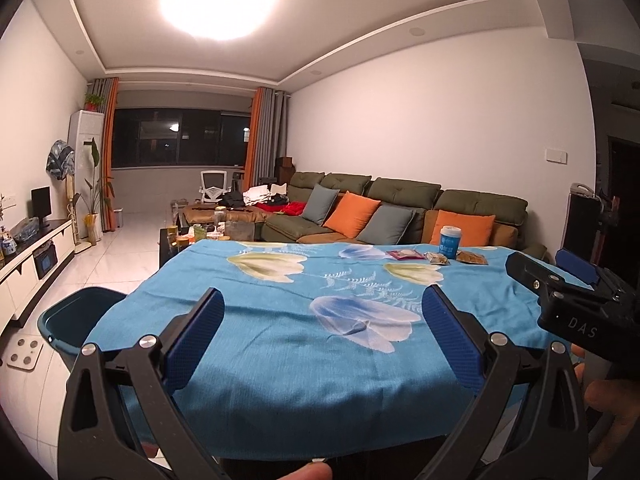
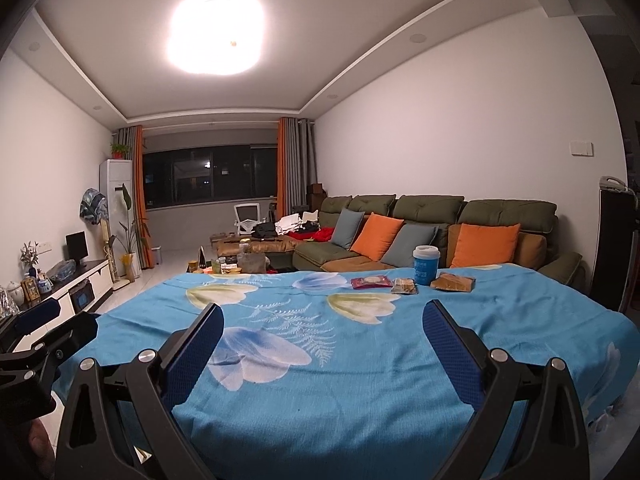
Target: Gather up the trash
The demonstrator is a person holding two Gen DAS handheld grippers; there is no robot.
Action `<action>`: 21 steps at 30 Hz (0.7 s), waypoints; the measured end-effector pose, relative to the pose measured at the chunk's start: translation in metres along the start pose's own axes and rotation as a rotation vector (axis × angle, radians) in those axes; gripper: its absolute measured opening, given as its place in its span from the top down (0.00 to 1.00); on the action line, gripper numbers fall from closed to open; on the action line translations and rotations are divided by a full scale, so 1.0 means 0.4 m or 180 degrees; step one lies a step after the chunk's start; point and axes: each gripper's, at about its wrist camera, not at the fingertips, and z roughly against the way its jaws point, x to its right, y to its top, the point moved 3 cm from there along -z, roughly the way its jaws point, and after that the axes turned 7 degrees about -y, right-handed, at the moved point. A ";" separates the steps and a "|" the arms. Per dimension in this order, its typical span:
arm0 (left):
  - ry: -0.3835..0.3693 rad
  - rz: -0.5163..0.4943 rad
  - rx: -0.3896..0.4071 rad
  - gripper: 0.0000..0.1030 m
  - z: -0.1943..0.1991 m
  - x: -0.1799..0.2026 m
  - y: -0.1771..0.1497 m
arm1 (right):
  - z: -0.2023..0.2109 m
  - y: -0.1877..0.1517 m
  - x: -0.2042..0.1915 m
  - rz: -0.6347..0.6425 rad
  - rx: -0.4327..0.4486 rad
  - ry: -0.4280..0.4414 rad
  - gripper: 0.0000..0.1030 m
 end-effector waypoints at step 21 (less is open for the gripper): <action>0.0088 0.0087 0.0064 0.05 0.028 -0.024 0.001 | 0.066 -0.039 -0.029 0.0093 -0.0109 0.0024 0.07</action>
